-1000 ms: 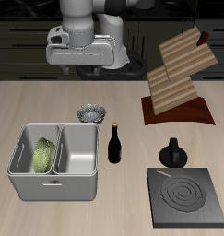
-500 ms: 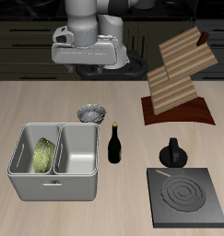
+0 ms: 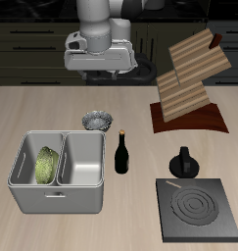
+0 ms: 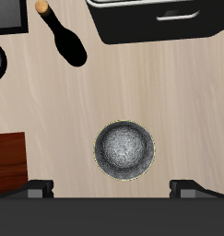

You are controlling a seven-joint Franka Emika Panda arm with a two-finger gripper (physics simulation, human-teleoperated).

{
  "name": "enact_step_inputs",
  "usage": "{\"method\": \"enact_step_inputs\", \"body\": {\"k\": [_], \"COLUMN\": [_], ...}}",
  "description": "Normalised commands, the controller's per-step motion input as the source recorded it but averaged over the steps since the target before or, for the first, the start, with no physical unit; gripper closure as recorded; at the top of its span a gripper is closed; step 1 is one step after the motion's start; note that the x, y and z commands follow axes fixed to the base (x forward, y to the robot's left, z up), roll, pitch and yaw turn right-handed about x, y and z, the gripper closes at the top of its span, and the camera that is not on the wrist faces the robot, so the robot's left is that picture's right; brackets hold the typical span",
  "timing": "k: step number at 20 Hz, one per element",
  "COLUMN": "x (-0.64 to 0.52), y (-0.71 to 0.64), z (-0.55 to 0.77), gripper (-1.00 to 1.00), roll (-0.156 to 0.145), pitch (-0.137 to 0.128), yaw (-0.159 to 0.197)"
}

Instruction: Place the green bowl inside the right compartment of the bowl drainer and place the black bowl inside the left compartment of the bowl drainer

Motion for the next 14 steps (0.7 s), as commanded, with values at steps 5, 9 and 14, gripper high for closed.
{"method": "enact_step_inputs", "body": {"k": [5,9,14], "x": [0.01,0.08,0.05], "y": [0.09,0.01,0.08], "z": [-0.3,-0.36,-0.34], "gripper": [-1.0,-1.0,-1.0], "roll": [-0.017,-0.017,0.0], "pitch": [0.017,0.029,0.044], "yaw": [0.043,0.014,-0.037]}}
